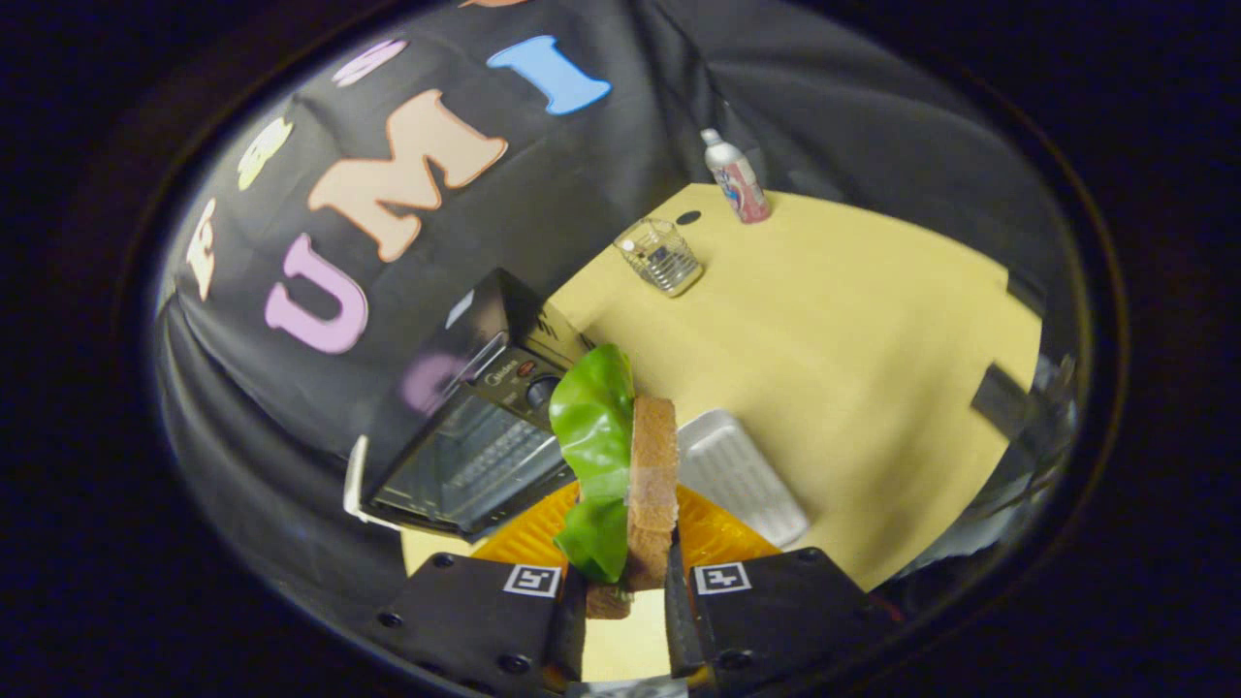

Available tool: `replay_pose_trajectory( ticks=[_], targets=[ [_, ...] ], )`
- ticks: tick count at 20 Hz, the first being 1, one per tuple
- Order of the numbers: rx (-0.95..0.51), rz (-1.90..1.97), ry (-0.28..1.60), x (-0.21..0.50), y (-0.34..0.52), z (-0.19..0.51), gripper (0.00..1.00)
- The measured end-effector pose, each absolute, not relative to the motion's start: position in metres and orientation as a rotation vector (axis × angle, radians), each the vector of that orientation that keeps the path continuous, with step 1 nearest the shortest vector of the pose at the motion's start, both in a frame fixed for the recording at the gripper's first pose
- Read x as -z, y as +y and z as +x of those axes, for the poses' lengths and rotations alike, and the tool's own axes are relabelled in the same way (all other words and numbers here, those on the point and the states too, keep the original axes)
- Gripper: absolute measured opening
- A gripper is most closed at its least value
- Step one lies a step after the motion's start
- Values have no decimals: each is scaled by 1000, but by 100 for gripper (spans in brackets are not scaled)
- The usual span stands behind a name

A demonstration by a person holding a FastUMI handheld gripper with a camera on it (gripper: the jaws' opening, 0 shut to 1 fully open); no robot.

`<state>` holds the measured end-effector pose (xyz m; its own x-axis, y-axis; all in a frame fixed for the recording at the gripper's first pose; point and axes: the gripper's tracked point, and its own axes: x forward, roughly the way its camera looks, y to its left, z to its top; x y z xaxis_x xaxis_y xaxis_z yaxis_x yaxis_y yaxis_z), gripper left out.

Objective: Open the toaster oven, put the food inside, and close the toaster oven door.

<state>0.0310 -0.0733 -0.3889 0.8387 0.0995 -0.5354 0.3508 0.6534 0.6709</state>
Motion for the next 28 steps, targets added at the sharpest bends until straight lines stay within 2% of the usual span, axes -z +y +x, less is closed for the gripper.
replay_pose_trajectory(
  ticks=[8, 14, 28],
  targets=[
    [40, 1197, 422, 365, 45, 73, 36],
    [-7, 1247, 423, 375, 114, 123, 36],
    [42, 1194, 294, 390, 117, 219, 36]
  ],
)
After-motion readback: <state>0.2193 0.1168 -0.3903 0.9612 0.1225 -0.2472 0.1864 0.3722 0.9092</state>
